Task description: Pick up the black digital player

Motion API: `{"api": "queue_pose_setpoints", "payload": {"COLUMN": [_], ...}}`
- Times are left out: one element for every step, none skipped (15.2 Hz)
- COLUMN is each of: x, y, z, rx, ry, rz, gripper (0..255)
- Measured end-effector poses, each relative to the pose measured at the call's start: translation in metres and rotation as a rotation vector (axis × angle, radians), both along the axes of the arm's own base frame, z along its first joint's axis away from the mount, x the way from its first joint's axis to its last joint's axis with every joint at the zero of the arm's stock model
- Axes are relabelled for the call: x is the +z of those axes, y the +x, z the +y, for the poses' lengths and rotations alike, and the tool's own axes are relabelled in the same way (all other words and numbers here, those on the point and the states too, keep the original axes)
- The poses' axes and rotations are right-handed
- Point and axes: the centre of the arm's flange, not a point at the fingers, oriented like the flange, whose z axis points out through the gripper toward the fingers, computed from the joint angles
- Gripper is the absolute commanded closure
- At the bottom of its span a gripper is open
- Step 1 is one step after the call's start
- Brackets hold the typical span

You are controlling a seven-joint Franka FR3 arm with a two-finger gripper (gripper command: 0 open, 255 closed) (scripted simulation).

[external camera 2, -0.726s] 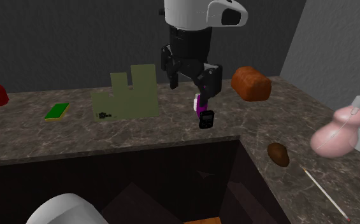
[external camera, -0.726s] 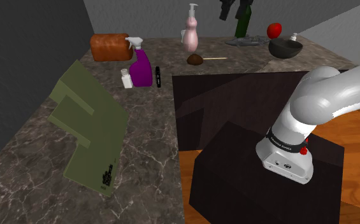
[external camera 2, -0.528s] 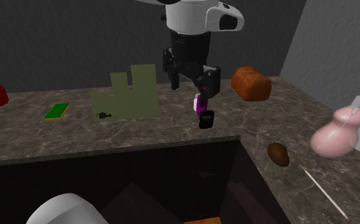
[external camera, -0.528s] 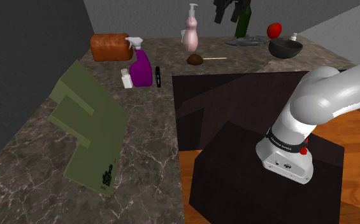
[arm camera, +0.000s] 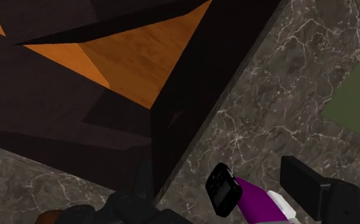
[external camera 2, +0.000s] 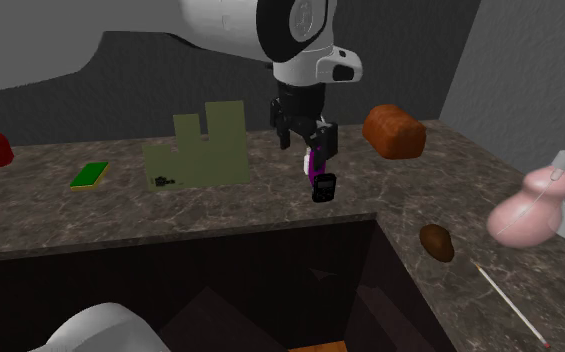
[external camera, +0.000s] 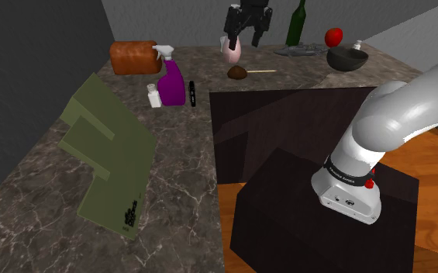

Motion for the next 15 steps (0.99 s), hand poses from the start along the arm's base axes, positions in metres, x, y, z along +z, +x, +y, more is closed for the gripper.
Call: {"api": "queue_pose_setpoints", "payload": {"x": [-0.008,-0.019,-0.024,-0.031,-0.041,-0.049,-0.058,-0.064,-0.074,-0.083,-0.093,-0.099,-0.108,-0.115,-0.125], "y": [0.01,0.019,0.03,0.039,0.048,0.058,0.068,0.078,0.088,0.098,0.109,0.118,0.13,0.138,0.149], "z": [0.006,0.012,0.016,0.022,0.026,0.03,0.033,0.034,0.039,0.044,0.048,0.049,0.055,0.057,0.063], "rx": [-0.011,-0.023,-0.034,-0.045,-0.057,-0.068,-0.08,-0.092,-0.102,-0.114,-0.125,-0.137,-0.148,-0.159,-0.17], "ry": [-0.005,-0.009,-0.014,-0.018,-0.023,-0.027,-0.032,-0.036,-0.041,-0.046,-0.05,-0.054,-0.058,-0.063,-0.067], "rz": [0.002,0.005,0.007,0.009,0.011,0.013,0.015,0.017,0.02,0.022,0.024,0.027,0.028,0.031,0.033], "gripper": [0,0,0,0,0,0,0,0,0,0,0,0,0,0,0]}}
